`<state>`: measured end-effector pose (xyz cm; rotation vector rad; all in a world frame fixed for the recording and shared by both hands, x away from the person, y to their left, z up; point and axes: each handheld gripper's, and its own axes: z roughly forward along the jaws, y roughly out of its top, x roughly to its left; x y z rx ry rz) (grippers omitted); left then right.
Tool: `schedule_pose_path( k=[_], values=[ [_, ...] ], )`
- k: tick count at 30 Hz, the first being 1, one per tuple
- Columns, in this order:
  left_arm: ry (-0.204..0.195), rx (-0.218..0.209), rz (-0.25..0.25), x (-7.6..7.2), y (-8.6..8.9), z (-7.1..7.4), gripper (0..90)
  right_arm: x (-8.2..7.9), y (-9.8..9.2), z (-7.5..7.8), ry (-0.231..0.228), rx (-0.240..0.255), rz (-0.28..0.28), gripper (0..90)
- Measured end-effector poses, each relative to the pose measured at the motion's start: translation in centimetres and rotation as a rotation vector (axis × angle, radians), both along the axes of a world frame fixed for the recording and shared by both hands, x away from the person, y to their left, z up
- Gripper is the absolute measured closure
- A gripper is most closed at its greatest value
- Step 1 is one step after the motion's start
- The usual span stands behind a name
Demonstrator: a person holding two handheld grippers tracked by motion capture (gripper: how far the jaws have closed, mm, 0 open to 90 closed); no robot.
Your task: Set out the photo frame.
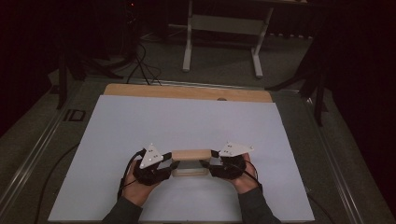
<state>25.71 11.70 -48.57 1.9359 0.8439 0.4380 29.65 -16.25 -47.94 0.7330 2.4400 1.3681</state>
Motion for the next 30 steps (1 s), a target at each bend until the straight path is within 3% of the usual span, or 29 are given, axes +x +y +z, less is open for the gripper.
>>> schedule_pose_path(
  k=[18,30],
  values=[
    [-0.013,0.037,-0.029,0.8,1.1,0.5,58.9,0.2,1.0,0.1,-0.003,-0.014,0.000,52.2],
    [-0.023,0.049,-0.009,2.0,2.2,0.5,58.1,1.3,2.7,0.3,-0.011,-0.044,-0.012,52.2]
  ],
)
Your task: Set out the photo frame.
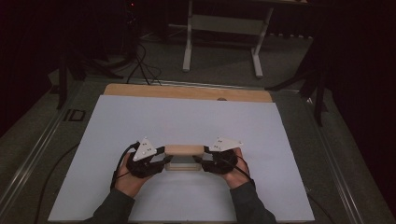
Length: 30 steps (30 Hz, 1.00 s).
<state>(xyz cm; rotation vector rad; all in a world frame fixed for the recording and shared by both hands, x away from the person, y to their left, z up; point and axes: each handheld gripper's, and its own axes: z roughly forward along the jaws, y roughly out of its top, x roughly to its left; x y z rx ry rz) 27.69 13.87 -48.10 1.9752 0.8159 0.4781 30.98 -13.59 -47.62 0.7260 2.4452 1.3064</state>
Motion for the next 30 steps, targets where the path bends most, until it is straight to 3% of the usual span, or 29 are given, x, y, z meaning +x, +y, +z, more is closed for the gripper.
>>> schedule_pose_path(
  k=[7,18,25,30],
  values=[
    [0.015,-0.013,0.002,1.0,0.3,-0.1,57.6,0.7,0.4,-0.1,0.007,0.012,-0.013,52.3],
    [0.003,-0.008,0.023,2.2,0.5,-0.2,56.7,1.9,1.1,-0.1,0.007,0.011,-0.036,51.7],
    [0.000,-0.042,0.048,3.3,0.3,-0.5,56.6,3.1,1.1,-0.1,0.016,0.018,-0.060,50.3],
    [-0.002,-0.022,0.072,4.0,-0.1,-0.3,56.3,3.8,1.2,0.0,0.011,0.011,-0.068,49.8]
  ],
)
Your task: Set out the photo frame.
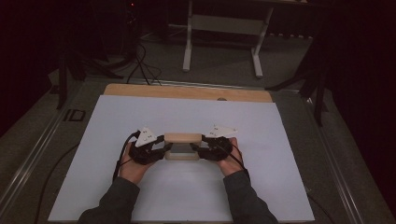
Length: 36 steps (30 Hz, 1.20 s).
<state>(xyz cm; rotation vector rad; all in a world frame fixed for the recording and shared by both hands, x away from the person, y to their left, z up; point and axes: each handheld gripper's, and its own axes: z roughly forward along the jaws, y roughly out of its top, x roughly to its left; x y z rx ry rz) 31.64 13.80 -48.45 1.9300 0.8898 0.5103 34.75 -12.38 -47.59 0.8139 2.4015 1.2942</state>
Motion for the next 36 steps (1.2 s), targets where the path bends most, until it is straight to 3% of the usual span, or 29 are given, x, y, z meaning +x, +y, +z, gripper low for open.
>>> schedule_pose_path(
  k=[6,25,36],
  values=[
    [0.007,-0.017,0.006,0.6,-0.1,-0.1,56.1,0.9,-0.2,0.0,0.017,0.014,-0.006,49.7],
    [0.038,-0.088,0.038,1.7,-0.3,-0.8,52.1,1.8,-0.7,-0.4,0.064,0.075,-0.038,50.5],
    [0.051,-0.081,0.040,1.5,-0.3,-1.6,52.0,1.6,-0.9,-0.9,0.075,0.082,-0.041,52.8]
  ],
)
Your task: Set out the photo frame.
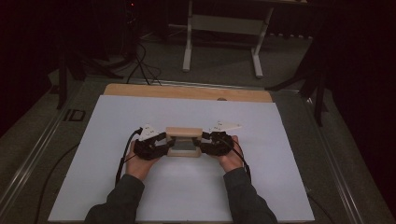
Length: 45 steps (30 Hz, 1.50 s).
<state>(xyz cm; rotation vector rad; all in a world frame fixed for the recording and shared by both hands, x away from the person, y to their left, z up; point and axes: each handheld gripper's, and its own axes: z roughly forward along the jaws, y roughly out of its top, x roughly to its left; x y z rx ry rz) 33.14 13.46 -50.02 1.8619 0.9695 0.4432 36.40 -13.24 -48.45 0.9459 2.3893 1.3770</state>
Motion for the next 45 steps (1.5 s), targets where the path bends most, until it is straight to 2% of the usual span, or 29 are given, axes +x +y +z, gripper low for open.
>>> schedule_pose_path(
  k=[6,16,19,21,35,45],
  values=[
    [0.002,-0.008,0.015,0.3,-0.2,0.0,52.5,0.1,0.1,0.1,-0.014,-0.018,-0.009,53.2],
    [0.026,-0.049,0.024,1.0,-0.8,-0.3,52.2,0.8,-0.6,-0.1,0.001,-0.001,-0.035,51.9],
    [0.041,-0.038,0.029,1.0,-0.8,-0.4,51.5,1.0,-0.7,-0.2,0.005,0.002,-0.035,52.2],
    [0.051,-0.015,0.033,1.1,-0.8,-0.7,50.9,1.1,-0.7,-0.3,0.012,-0.004,-0.048,50.9],
    [0.063,-0.024,0.042,1.3,-0.7,-0.8,47.8,1.1,-0.6,-0.7,0.039,-0.018,-0.041,46.7],
    [0.063,-0.030,0.052,0.9,0.3,-0.2,46.6,0.6,-1.0,-0.4,0.040,-0.018,-0.048,43.6]
  ],
)
